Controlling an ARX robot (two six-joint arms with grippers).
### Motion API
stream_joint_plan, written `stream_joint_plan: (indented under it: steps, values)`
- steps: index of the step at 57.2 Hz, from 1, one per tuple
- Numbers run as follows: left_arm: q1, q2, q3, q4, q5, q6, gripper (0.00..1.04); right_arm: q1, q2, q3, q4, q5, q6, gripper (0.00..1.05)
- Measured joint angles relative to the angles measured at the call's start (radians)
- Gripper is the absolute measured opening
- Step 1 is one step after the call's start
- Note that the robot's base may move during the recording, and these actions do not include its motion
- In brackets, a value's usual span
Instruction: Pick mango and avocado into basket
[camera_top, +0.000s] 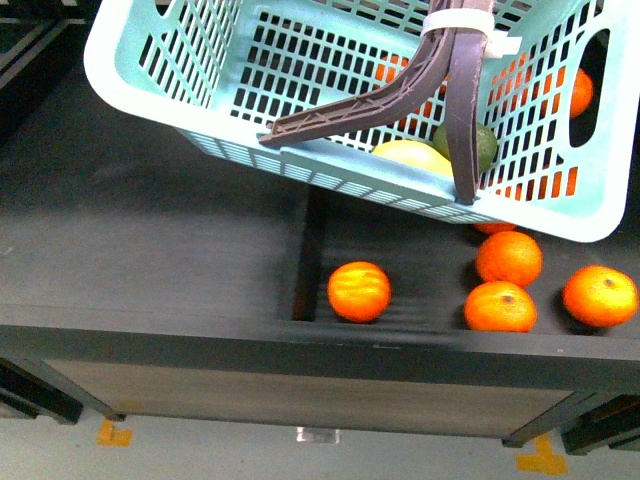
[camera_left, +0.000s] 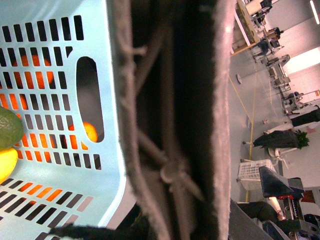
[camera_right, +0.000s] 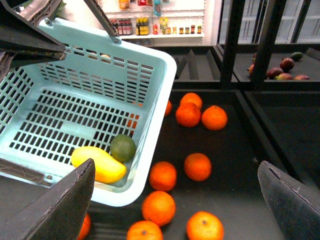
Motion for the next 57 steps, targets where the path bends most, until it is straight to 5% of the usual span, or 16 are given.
stream_joint_plan:
  steps: [17, 20, 25, 31, 34, 44, 57]
  values:
    - [0.013, 0.000, -0.001, 0.003, -0.010, -0.007, 0.10, -0.001, 0.000, -0.001, 0.000, -0.011, 0.000, 0.96]
    - [0.003, -0.014, -0.058, 0.153, -0.244, -0.110, 0.10, -0.001, -0.001, -0.001, 0.000, -0.008, 0.000, 0.96]
    - [-0.043, 0.002, -0.105, 0.403, -0.798, -0.440, 0.10, -0.001, 0.001, -0.001, 0.000, -0.006, 0.000, 0.96]
    - [-0.040, 0.060, -0.014, 0.401, -1.290, -0.729, 0.10, -0.002, 0.000, -0.001, 0.000, -0.002, 0.000, 0.96]
    - [-0.013, 0.108, 0.068, 0.385, -1.419, -0.845, 0.10, -0.002, 0.000, -0.001, 0.000, -0.001, 0.000, 0.96]
    - [0.035, 0.235, 0.178, 0.381, -1.518, -1.057, 0.08, -0.001, 0.000, -0.001, 0.000, -0.002, 0.000, 0.96]
    - [0.053, 0.397, 0.286, 0.400, -1.503, -1.208, 0.08, -0.002, 0.000, -0.001, 0.000, -0.002, 0.000, 0.96]
